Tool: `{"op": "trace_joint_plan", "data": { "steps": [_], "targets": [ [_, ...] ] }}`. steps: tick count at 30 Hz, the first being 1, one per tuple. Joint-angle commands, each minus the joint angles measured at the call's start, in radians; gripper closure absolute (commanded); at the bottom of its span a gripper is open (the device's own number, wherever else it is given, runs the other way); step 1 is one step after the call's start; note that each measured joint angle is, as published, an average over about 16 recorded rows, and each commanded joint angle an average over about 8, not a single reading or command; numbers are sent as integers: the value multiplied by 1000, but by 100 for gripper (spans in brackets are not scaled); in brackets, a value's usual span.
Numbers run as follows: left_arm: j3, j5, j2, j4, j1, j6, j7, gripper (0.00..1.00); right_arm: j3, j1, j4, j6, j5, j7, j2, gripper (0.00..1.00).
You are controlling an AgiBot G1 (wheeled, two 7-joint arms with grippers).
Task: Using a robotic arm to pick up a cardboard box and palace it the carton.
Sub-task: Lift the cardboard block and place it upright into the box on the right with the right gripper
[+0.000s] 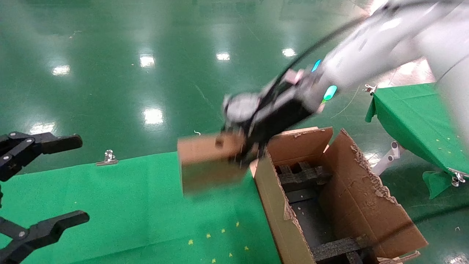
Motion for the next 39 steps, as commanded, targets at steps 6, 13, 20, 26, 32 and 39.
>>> {"op": "trace_joint_plan", "data": {
  "steps": [6,13,20,26,32,39],
  "targets": [
    [0,0,0,0,0,0,0,0,1,167,-113,-13,-1,-47,2,100],
    [0,0,0,0,0,0,0,0,-38,238,-185,-22,-8,-70,10,100],
    [0,0,0,0,0,0,0,0,-106,278,-219,-31,-35,-61,89,100],
    [0,0,0,0,0,0,0,0,-187,302,-196,-38,-48,-19,197,100],
    [0,0,0,0,0,0,0,0,-283,305,-98,-39,-20,58,322,100],
    [0,0,0,0,0,0,0,0,-377,280,91,-28,68,201,480,100]
  ]
}}
